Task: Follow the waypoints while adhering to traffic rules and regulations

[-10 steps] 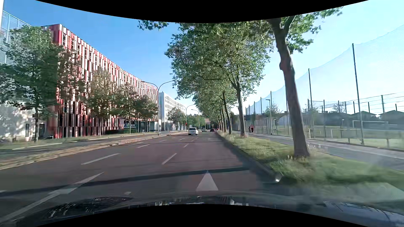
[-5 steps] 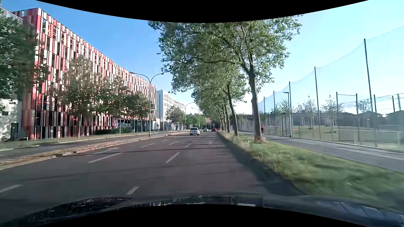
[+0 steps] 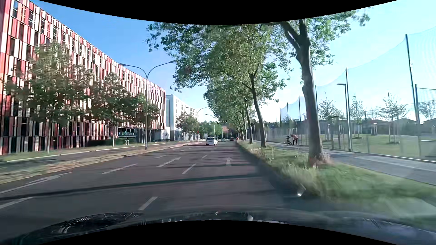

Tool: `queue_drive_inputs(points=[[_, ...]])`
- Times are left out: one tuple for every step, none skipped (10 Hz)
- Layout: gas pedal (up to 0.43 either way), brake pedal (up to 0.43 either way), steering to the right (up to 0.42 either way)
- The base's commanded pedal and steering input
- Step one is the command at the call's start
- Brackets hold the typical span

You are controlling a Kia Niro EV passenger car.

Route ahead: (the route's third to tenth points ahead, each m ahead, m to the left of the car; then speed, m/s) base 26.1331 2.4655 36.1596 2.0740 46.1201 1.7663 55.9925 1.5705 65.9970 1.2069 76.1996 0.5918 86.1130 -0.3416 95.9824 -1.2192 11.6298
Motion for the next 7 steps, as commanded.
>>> queue_drive_inputs(points=[[0.150,0.000,0.003],[0.150,0.000,0.003],[0.150,0.000,0.004],[0.150,0.000,0.004],[0.150,0.000,0.005],[0.150,0.000,0.005],[0.150,0.000,0.006]])
